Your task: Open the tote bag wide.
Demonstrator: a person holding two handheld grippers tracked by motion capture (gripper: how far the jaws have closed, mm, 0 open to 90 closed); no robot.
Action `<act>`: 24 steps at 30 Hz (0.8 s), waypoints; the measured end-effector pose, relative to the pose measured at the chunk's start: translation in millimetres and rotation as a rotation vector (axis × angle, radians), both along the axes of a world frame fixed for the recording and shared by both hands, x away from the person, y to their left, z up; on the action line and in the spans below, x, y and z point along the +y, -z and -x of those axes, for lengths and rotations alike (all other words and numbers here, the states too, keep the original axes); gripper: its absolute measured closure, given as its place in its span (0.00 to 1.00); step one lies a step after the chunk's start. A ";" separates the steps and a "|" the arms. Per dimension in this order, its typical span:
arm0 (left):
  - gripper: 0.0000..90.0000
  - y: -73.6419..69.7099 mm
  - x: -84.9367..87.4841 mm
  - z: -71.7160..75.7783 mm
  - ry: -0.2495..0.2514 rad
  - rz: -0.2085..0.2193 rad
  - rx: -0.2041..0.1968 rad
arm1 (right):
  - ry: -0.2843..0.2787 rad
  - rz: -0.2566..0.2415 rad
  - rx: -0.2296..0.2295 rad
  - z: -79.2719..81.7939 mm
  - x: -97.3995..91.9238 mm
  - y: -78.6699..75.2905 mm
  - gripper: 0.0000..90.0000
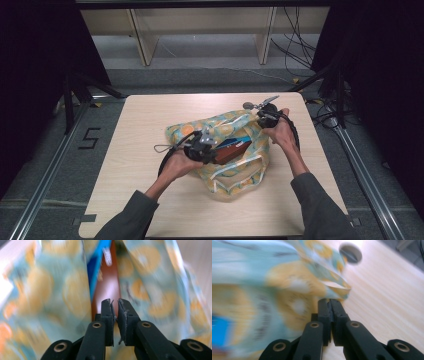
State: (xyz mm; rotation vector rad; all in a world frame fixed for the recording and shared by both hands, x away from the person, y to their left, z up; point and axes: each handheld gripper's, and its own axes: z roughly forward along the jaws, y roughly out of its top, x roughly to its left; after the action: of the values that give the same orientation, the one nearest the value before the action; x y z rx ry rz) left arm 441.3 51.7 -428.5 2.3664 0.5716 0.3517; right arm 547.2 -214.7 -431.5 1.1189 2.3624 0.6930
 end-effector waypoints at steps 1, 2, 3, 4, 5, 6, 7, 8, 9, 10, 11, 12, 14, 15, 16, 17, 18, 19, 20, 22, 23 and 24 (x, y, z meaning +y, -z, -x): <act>0.91 -2.5 -3.9 -5.5 -0.006 0.000 0.010 | -0.020 -0.018 -0.013 4.3 1.1 -5.1 0.98; 0.91 -5.2 -14.4 -21.1 -0.027 -0.036 0.027 | -0.033 -0.053 -0.015 11.9 4.9 -12.1 0.98; 0.91 -4.1 -18.6 -28.5 -0.050 -0.043 0.038 | -0.065 -0.091 -0.039 18.4 9.3 -15.8 0.98; 0.91 -3.1 -20.7 -37.5 -0.052 -0.058 0.043 | -0.085 -0.083 -0.042 26.7 12.7 -18.5 0.98; 0.92 -3.1 -20.7 -37.5 -0.052 -0.058 0.043 | -0.115 -0.091 -0.030 35.6 17.6 -19.9 0.98; 0.92 1.8 -22.0 -54.2 -0.113 -0.053 0.051 | -0.182 -0.071 -0.039 42.6 20.8 -19.5 0.98; 0.93 3.4 -20.3 -62.5 -0.133 -0.047 0.070 | -0.216 -0.075 -0.017 52.0 26.9 -16.3 0.98; 0.94 5.4 -18.6 -69.4 -0.160 -0.029 0.078 | -0.243 -0.083 0.002 60.7 34.5 -9.7 0.98; 0.94 5.4 -18.6 -69.4 -0.160 -0.029 0.078 | -0.264 -0.086 0.037 68.9 41.2 -2.6 0.98; 0.95 7.7 -14.7 -79.0 -0.206 -0.016 0.091 | -0.299 -0.094 0.051 74.7 46.4 4.8 0.98; 0.96 7.7 -14.7 -79.0 -0.206 -0.016 0.091 | -0.299 -0.094 0.051 74.7 46.4 4.8 0.98; 0.97 10.3 -11.0 -87.3 -0.240 -0.008 0.087 | -0.341 -0.061 0.097 85.1 52.5 17.6 0.99; 0.98 13.7 -4.8 -95.0 -0.275 -0.006 0.097 | -0.369 -0.090 0.162 95.2 61.6 28.9 0.99; 0.98 16.3 -1.6 -98.4 -0.294 -0.007 0.102 | -0.389 -0.056 0.167 97.4 61.4 33.0 0.99; 0.98 16.3 -1.6 -98.4 -0.294 -0.007 0.102 | -0.412 -0.046 0.174 99.7 61.3 36.4 0.99; 0.98 18.6 2.3 -101.6 -0.304 -0.020 0.105 | -0.412 -0.046 0.174 99.7 61.3 36.4 0.99; 0.99 23.2 9.4 -106.9 -0.337 -0.002 0.121 | -0.429 -0.039 0.200 107.2 61.7 42.3 0.99; 0.99 24.2 12.6 -108.1 -0.341 0.003 0.123 | -0.420 -0.058 0.229 111.2 63.0 43.6 0.99; 0.99 25.4 14.2 -108.1 -0.348 0.010 0.124 | -0.415 -0.081 0.246 115.2 64.5 45.7 0.99; 0.98 23.3 16.5 -106.5 -0.343 0.024 0.126 | -0.447 -0.061 0.243 119.5 63.5 47.5 0.99; 0.97 23.3 16.5 -106.5 -0.343 0.024 0.126 | -0.447 -0.061 0.243 119.5 63.5 47.5 0.99; 0.96 17.2 17.8 -100.9 -0.330 0.063 0.110 | -0.411 -0.092 0.267 125.4 63.0 44.3 0.99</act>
State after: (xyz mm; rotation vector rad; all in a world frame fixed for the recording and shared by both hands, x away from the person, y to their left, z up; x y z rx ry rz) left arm 542.2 69.5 -445.6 2.2390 1.0156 0.3437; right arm 421.7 -151.6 -475.7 0.8054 2.8576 0.8397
